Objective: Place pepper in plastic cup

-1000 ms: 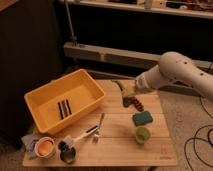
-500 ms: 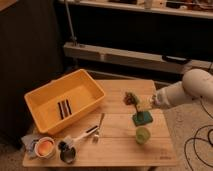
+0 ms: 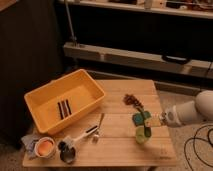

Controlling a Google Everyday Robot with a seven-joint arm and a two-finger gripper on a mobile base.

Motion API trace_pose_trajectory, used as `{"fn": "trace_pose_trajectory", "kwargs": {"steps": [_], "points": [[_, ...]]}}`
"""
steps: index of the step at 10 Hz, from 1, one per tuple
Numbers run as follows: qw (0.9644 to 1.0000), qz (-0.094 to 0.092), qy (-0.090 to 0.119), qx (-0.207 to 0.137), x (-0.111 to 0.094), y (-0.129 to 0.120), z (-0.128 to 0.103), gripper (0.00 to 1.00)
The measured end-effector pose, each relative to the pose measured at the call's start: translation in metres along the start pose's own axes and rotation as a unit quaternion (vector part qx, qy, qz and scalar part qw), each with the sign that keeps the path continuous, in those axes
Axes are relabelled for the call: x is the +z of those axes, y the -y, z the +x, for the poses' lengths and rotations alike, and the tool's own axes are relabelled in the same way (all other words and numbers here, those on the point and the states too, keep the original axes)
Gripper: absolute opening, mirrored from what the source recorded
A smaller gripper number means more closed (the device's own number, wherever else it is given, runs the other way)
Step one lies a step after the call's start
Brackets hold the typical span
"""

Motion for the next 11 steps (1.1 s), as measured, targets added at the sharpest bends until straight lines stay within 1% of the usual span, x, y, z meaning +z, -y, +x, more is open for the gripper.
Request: {"fn": "trace_pose_trajectory", "kwargs": {"steps": [2,4,6,8,9,11], "points": [[1.0000,-0.002,-0.008,0.000,0.013,0.008,0.007,0.00],[0.9998,0.001,-0.017,-0.007,0.023,0.012,0.006,0.00],[0.9996,0.007,-0.023,-0.012,0.027,0.016,0.008,0.00],[0.9995,0.008,-0.023,-0.018,0.029,0.020,0.009,0.00],[0.9995,0.006,-0.021,-0.023,0.032,0.020,0.008,0.00],[0.9994,-0.002,-0.010,-0.033,0.037,0.021,0.005,0.00]]}}
